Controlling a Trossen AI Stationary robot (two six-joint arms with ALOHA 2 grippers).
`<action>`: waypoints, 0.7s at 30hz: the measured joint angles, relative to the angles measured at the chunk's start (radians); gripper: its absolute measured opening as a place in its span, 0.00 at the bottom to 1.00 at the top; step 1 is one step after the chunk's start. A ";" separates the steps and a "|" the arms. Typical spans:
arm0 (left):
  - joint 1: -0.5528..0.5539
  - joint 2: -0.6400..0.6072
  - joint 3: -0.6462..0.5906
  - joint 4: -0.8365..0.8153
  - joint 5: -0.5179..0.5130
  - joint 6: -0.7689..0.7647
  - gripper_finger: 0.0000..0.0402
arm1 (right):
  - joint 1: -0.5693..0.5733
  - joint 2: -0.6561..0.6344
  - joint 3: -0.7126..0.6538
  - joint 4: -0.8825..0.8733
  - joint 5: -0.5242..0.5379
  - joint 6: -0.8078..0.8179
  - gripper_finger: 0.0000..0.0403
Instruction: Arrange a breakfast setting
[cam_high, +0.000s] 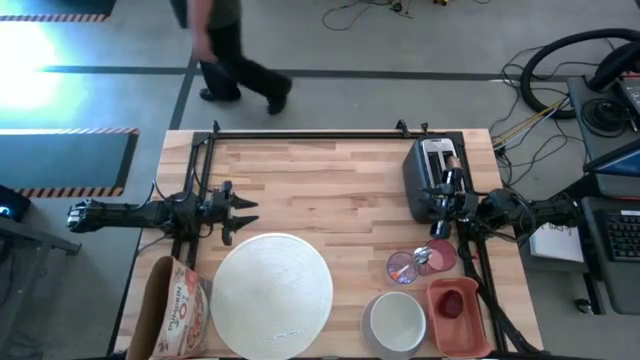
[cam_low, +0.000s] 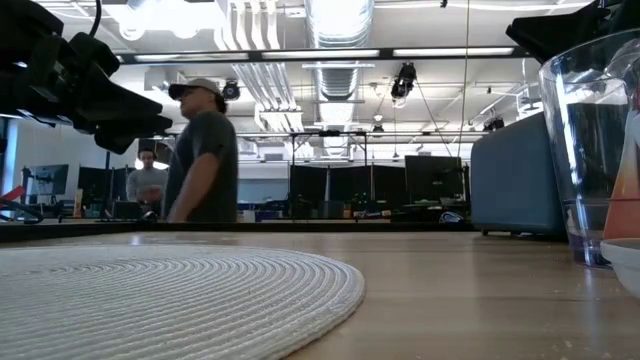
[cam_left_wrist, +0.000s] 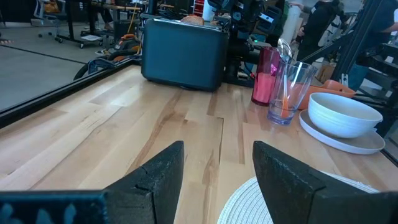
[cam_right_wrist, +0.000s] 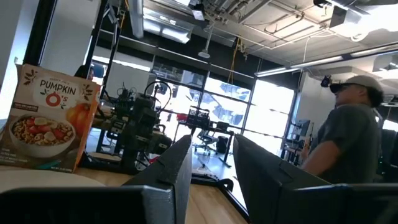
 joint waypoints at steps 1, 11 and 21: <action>0.000 0.000 0.000 0.000 0.000 0.000 0.44 | 0.000 0.000 0.000 0.000 0.000 0.000 0.27; 0.000 0.000 0.000 0.000 0.000 0.157 0.44 | 0.000 0.000 0.000 0.000 0.000 0.000 0.27; 0.000 0.000 -0.001 0.021 -0.032 0.128 0.44 | 0.000 0.000 0.000 0.000 0.000 0.000 0.27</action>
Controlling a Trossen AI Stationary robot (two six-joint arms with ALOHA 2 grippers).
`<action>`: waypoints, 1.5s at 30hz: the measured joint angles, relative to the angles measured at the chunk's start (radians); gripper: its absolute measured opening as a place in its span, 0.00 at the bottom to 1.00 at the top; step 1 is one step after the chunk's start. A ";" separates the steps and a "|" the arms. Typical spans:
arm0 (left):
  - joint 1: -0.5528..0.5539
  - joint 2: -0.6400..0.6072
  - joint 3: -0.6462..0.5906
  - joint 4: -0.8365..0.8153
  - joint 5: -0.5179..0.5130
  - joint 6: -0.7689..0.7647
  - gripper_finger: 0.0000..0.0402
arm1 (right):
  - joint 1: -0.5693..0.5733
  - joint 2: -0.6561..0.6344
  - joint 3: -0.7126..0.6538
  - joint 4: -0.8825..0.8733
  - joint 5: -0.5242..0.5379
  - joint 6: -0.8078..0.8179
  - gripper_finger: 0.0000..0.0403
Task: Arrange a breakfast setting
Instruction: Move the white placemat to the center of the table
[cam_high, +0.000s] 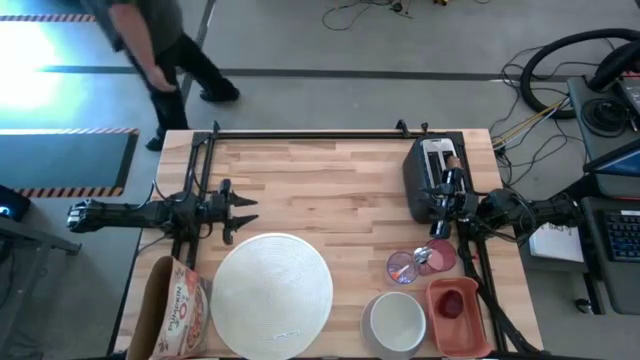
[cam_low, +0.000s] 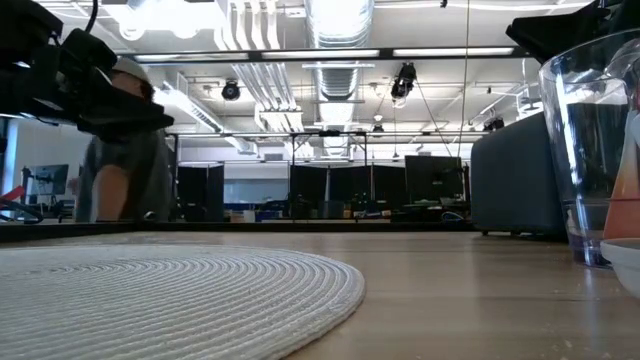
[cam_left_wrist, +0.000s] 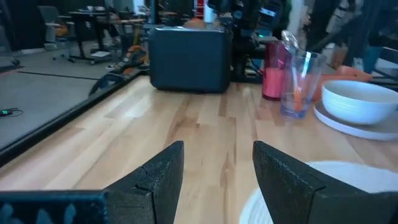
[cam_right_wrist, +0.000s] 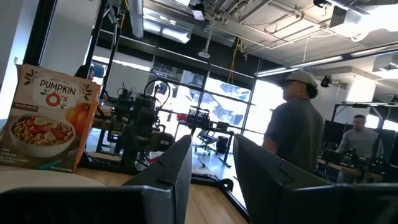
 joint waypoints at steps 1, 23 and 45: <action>0.000 0.000 0.000 0.016 -0.005 0.000 0.44 | 0.000 0.000 0.000 0.000 0.000 0.000 0.27; 0.000 0.000 0.000 0.112 -0.005 -0.003 0.44 | 0.000 0.000 0.000 0.000 0.000 0.000 0.27; -0.001 0.130 0.136 0.319 -0.013 -0.312 0.44 | 0.000 0.000 0.000 0.000 0.000 0.000 0.27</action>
